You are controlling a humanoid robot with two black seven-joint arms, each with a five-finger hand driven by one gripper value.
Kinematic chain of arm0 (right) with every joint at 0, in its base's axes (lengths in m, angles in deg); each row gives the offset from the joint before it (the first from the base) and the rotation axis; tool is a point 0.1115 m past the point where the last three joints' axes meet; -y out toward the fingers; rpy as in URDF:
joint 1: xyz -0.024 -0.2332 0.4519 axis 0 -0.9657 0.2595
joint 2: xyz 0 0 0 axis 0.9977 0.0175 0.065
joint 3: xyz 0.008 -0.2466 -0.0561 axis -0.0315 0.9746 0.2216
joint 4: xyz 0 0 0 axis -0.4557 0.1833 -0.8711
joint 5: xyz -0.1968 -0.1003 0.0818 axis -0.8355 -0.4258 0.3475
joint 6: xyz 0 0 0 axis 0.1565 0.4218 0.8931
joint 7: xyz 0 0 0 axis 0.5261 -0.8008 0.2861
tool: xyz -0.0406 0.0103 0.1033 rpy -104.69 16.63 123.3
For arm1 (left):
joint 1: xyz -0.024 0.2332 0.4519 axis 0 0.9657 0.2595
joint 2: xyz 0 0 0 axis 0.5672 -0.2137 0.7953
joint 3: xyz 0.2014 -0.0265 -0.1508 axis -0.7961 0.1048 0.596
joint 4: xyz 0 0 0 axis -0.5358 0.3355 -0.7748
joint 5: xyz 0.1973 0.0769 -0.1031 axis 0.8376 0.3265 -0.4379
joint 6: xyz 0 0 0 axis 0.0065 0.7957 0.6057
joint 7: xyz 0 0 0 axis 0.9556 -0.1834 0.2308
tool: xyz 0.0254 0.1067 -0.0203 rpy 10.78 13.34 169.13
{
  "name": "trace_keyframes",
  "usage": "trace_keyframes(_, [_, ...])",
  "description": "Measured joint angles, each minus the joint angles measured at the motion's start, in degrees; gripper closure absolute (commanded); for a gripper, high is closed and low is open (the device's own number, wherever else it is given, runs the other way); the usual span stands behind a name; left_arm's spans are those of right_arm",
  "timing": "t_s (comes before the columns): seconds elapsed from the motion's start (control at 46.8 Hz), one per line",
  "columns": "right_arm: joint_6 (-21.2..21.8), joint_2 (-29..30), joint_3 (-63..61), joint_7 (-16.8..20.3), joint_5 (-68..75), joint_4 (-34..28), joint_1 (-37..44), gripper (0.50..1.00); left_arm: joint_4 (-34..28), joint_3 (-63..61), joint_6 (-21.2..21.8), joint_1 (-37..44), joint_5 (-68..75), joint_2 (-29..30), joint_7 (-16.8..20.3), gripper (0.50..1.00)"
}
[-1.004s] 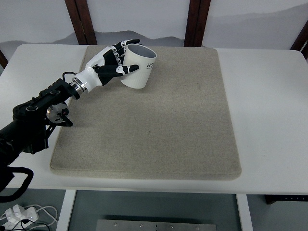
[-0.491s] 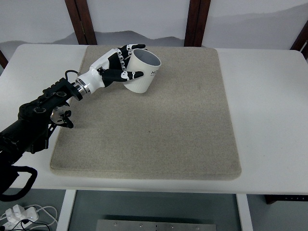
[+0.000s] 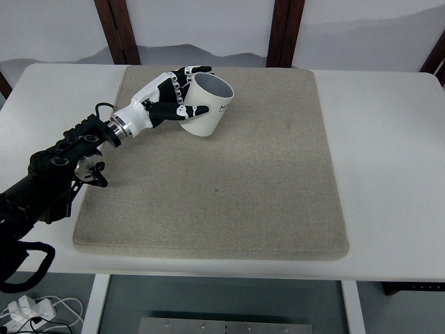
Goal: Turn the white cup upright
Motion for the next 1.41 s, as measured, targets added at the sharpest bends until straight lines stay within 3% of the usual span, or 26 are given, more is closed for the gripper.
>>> trace_keyframes(0.214, [0.00,0.00,0.00,0.00,0.00,0.00,0.00,0.548,-0.07,0.00,0.00,0.15,-0.01,0.41,0.00,0.566])
trace_keyframes(0.769, [0.00,0.00,0.00,0.00,0.00,0.00,0.00,0.548,-0.92,0.00,-0.06,0.23,0.00,0.75,0.00,0.534])
trace_keyframes(0.833, [0.00,0.00,0.00,0.00,0.00,0.00,0.00,0.548,-0.92,0.00,-0.06,0.23,0.00,0.75,0.00,0.510])
trace_keyframes(1.409, [0.00,0.00,0.00,0.01,0.00,0.00,0.00,0.548,1.75,0.70,-0.91,-0.83,-1.98,1.49,0.00,0.508])
